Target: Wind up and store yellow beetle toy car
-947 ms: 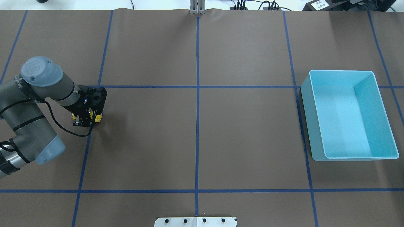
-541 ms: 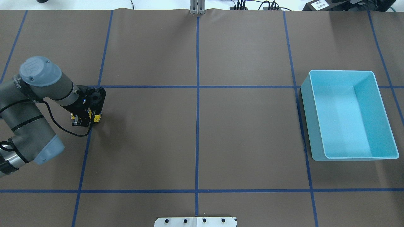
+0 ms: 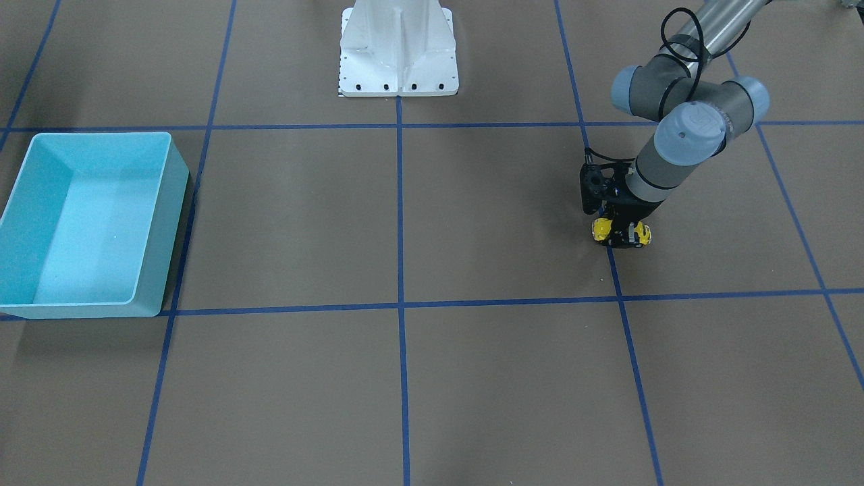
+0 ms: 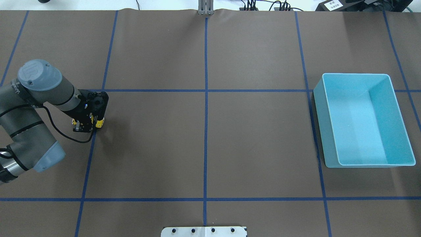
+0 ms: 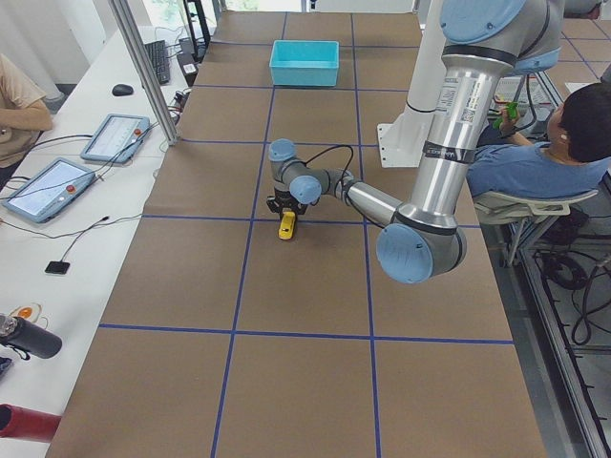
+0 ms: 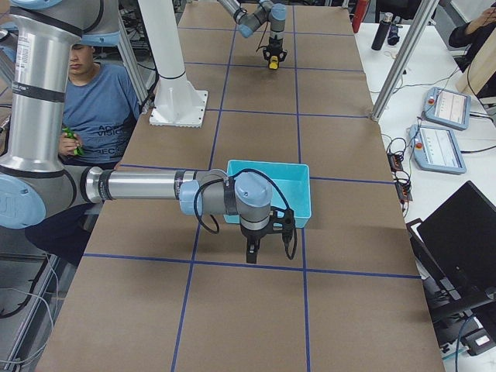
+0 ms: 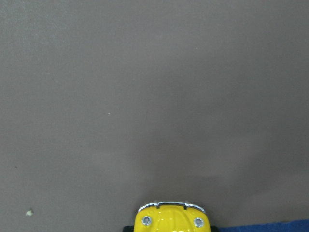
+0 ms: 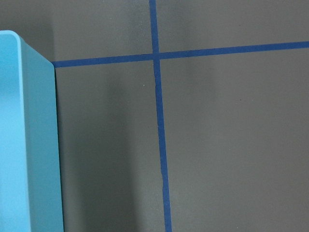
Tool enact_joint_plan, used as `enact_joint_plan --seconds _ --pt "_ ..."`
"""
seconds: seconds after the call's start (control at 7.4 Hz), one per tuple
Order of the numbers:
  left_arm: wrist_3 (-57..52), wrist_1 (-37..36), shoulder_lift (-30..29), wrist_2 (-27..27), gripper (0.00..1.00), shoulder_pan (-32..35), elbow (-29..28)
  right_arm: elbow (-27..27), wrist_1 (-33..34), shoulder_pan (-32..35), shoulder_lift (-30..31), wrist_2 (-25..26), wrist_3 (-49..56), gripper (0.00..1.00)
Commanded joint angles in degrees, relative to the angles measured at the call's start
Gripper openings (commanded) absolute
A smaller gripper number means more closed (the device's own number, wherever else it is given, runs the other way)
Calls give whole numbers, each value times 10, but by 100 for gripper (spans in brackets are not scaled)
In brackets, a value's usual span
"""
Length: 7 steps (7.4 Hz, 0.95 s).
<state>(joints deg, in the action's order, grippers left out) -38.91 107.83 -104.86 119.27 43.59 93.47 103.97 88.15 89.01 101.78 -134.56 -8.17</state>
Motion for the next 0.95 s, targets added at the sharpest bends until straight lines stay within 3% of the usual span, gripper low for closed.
enact_joint_plan --seconds 0.0,0.81 --pt "-8 1 6 1 0 4 0 0 0 -1 0 0 0 100" --pt "-22 12 19 4 0 10 0 0 0 -3 0 0 0 100"
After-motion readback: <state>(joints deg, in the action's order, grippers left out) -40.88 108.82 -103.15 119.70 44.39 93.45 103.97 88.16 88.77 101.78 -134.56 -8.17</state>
